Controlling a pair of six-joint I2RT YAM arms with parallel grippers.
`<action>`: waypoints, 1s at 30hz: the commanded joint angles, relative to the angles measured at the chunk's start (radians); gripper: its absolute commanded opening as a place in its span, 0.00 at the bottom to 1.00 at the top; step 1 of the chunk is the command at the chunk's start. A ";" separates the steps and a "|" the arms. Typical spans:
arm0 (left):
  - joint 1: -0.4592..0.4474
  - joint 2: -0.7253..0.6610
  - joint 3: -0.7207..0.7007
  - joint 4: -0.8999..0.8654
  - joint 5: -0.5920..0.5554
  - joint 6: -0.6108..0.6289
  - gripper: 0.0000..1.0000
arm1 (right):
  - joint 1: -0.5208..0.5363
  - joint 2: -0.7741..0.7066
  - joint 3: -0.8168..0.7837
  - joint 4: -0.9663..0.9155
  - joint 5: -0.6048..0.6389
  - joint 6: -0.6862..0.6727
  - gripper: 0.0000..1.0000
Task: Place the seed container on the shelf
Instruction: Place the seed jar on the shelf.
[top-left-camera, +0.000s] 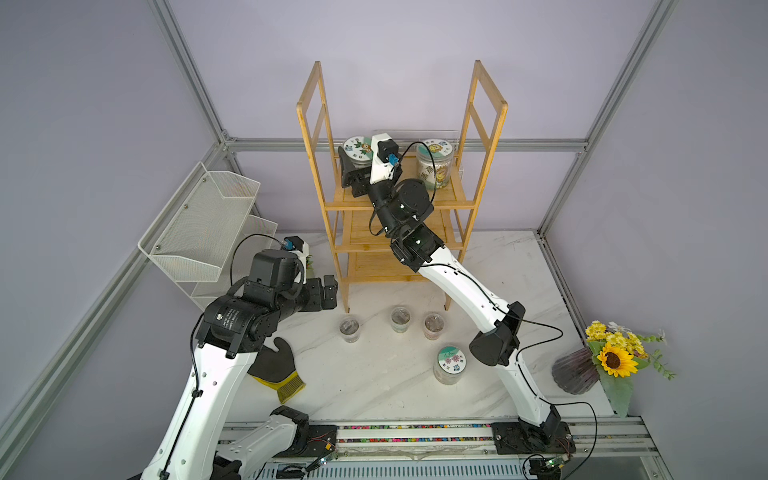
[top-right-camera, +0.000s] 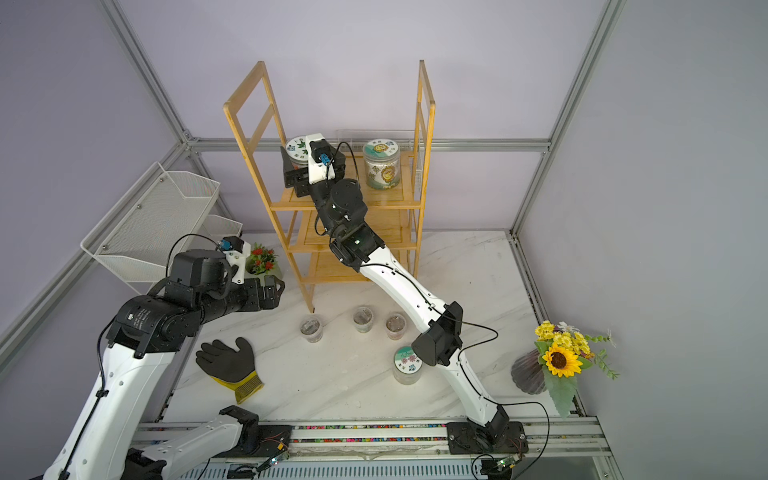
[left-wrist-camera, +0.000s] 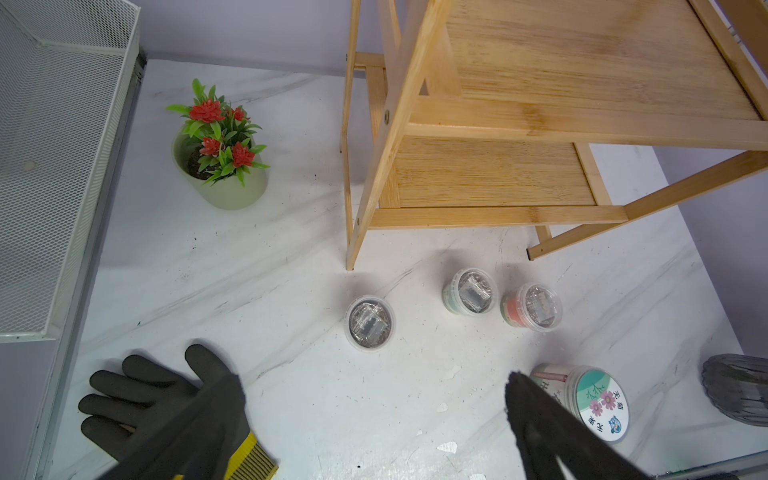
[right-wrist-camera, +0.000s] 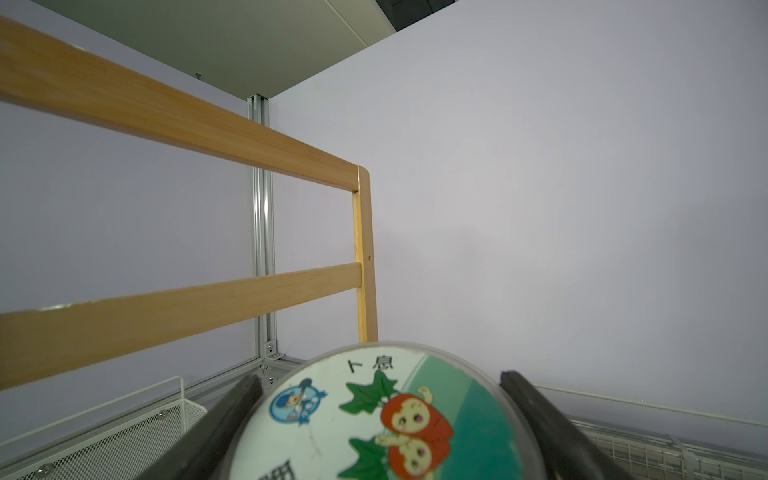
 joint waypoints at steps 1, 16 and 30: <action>0.008 -0.003 0.009 0.026 0.007 -0.011 1.00 | -0.003 0.022 0.027 0.046 -0.020 -0.009 0.32; 0.011 0.002 0.011 0.026 0.010 -0.009 1.00 | -0.004 0.014 0.027 0.055 0.018 -0.050 0.33; 0.011 0.015 0.014 0.034 0.033 -0.022 1.00 | 0.007 -0.052 0.023 0.007 0.084 -0.122 0.32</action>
